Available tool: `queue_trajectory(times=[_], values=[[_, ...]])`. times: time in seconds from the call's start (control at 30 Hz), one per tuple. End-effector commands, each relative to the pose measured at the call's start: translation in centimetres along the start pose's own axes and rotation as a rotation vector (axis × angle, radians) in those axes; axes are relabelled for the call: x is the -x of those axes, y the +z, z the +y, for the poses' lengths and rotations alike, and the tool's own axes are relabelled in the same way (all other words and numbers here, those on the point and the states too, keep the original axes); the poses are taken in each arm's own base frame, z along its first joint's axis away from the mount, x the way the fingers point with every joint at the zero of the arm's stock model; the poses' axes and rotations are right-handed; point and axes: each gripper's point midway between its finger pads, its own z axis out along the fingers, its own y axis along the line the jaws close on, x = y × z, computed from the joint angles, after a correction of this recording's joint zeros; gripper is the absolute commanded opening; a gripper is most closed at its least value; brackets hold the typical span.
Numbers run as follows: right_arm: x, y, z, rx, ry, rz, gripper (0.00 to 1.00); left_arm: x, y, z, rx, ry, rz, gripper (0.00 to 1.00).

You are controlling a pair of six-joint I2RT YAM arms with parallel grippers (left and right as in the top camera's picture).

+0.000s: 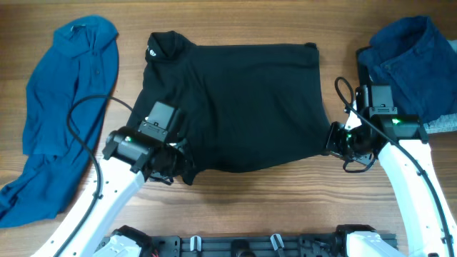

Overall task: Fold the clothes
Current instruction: 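Lift the bottom hem with both grippers and fold it up toward the collar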

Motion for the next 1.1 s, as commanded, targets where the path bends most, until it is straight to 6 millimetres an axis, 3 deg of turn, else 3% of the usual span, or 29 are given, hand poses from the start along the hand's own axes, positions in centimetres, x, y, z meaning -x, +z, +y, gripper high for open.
queue_trajectory(times=[0.0, 0.07, 0.1, 0.27, 0.53, 0.63, 0.83, 1.07], values=[[3.1, -1.0, 0.0, 0.013, -0.001, -0.131, 0.04, 1.3, -0.6, 0.0, 0.033, 0.006, -0.09, 0.04], [5.7, -1.3, 1.1, 0.052, -0.033, -0.231, 0.04, 3.6, -0.9, 0.5, 0.078, -0.003, -0.201, 0.04], [7.3, -1.3, 2.1, 0.096, -0.037, -0.284, 0.04, 6.2, -1.4, 0.8, 0.112, -0.017, -0.322, 0.04], [8.6, 0.5, 2.4, 0.103, -0.023, -0.269, 0.04, 10.5, -1.4, 1.2, 0.157, -0.059, -0.47, 0.04], [10.1, 5.9, 1.9, 0.063, -0.007, -0.188, 0.04, 14.5, 2.8, 1.6, 0.216, -0.033, -0.468, 0.04], [10.7, 7.3, 1.9, 0.062, -0.006, -0.184, 0.04, 16.3, 3.3, 1.5, 0.204, -0.041, -0.509, 0.04], [13.1, 7.4, 2.7, 0.093, -0.022, -0.269, 0.04, 19.3, 2.2, 0.8, 0.138, -0.078, -0.621, 0.04], [14.1, 7.1, 3.2, 0.111, -0.024, -0.315, 0.04, 20.6, 1.5, -0.2, 0.1, -0.062, -0.679, 0.04]])
